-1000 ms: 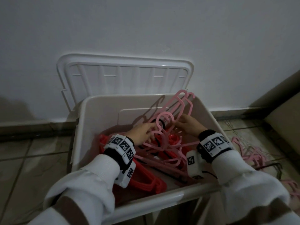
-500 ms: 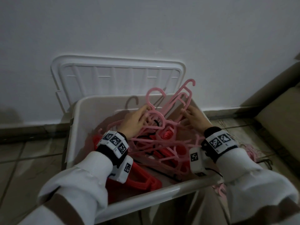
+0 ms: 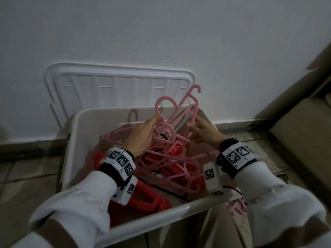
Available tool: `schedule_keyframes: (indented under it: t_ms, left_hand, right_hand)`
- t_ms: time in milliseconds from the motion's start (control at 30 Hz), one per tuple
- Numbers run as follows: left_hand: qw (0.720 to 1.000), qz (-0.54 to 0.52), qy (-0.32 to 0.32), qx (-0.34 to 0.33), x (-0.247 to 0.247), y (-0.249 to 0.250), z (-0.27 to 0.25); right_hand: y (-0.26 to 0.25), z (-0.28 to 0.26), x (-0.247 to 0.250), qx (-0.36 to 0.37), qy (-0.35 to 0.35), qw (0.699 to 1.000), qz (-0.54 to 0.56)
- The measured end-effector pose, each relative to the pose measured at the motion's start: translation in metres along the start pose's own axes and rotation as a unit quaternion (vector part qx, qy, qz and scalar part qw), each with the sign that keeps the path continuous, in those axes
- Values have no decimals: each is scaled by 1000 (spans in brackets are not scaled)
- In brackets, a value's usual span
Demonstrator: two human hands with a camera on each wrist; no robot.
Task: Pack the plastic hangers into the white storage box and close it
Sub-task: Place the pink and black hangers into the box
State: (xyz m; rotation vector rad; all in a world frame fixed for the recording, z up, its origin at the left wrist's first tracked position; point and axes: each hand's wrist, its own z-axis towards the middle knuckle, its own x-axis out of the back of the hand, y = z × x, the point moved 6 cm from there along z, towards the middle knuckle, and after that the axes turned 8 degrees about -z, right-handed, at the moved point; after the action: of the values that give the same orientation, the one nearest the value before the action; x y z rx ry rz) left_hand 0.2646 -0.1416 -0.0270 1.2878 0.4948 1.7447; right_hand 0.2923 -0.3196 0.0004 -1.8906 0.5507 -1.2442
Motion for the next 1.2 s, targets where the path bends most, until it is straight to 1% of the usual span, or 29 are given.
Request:
schedule_keyframes:
  t_ms: [67,167,267,367,467,533,600,667,733,800,867,933,967,1033,1100,1200]
  left_hand:
    - [1000,-3,-19,2,-3,2,-1]
    - [998,17,-67,-7,-12,11,-3]
    - [994,48,-100,-4,-18,11,-5]
    - [995,28,-87,-37,-17,12,-5]
    - [995,7,-51,-84,-14,21,-4]
    - [996,-6,-25,-87,-8,23,-1]
    - [996,-23,-2,-84,-2,21,1]
    - [996,-59,9,-72,1,19,1]
    - [993,-108,13,-36,3,18,0]
    - [989,-150,16,-3,4,17,0]
    - [981,-187,26,34,5,14,0]
    - [970,-231,38,73,6,8,0]
    - [964,-250,32,88,5,6,1]
    - [955,-279,0,100,-1,7,0]
    - [952,-290,-33,94,-5,7,-1]
    - [949,-283,-108,87,-14,6,-4]
  right_hand:
    - [1,1,-8,-15,-36,999,-31]
    - [3,-1,-16,-36,-75,996,-25]
    - [6,0,-13,-46,-51,998,12]
    - [12,2,-7,-72,-11,995,60]
    - [21,7,-1,-95,37,992,73]
    - [26,10,3,-102,74,988,91]
    - [31,11,4,-109,87,985,99]
    - [31,9,-2,-105,52,987,111]
    - [30,8,-10,-83,-2,989,122]
    - [28,6,-10,-66,-14,989,132]
    - [25,6,-6,-48,8,988,149]
    - [23,4,1,-31,51,988,145]
    - [23,3,5,-29,75,986,145]
    - [27,2,11,-31,104,980,166]
    - [32,0,13,-33,110,975,192]
    - [40,0,15,-39,135,961,237]
